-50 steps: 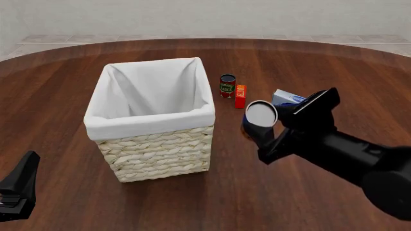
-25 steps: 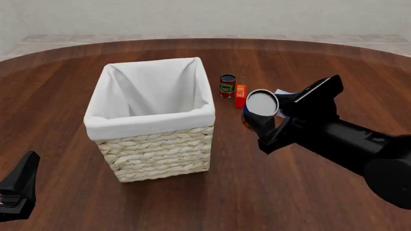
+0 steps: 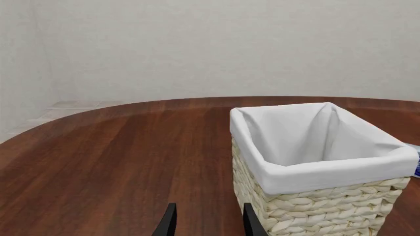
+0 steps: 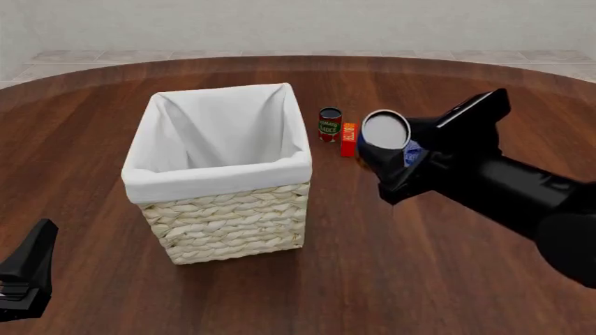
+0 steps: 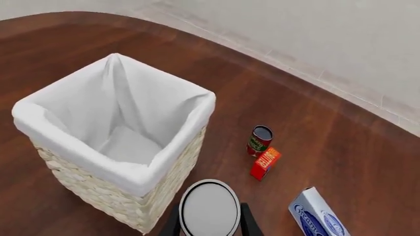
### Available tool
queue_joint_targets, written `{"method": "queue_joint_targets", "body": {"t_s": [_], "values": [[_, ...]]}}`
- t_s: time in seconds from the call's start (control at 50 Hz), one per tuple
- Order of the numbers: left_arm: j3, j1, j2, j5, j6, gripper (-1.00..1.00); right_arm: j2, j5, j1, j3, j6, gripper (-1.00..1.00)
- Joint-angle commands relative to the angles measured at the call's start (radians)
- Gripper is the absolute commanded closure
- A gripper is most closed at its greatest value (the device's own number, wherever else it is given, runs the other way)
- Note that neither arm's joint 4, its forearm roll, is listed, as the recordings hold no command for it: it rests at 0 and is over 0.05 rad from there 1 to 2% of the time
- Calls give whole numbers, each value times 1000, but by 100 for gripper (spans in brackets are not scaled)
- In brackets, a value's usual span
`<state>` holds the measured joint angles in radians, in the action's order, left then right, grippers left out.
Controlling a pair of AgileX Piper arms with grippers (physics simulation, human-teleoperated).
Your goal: Pick up the alphabet soup and put it in the basket.
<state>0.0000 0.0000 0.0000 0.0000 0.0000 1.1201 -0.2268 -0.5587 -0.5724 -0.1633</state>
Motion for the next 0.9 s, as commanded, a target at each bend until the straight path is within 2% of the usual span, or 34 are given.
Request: {"method": "queue_joint_targets", "body": {"t_s": [0.02,0.9], "values": [[0,0,0,0,0,-100,-9,-2,4,-30,12,100],[0,0,0,0,0,-100,56,12,-35,-152,-25,100]]}}
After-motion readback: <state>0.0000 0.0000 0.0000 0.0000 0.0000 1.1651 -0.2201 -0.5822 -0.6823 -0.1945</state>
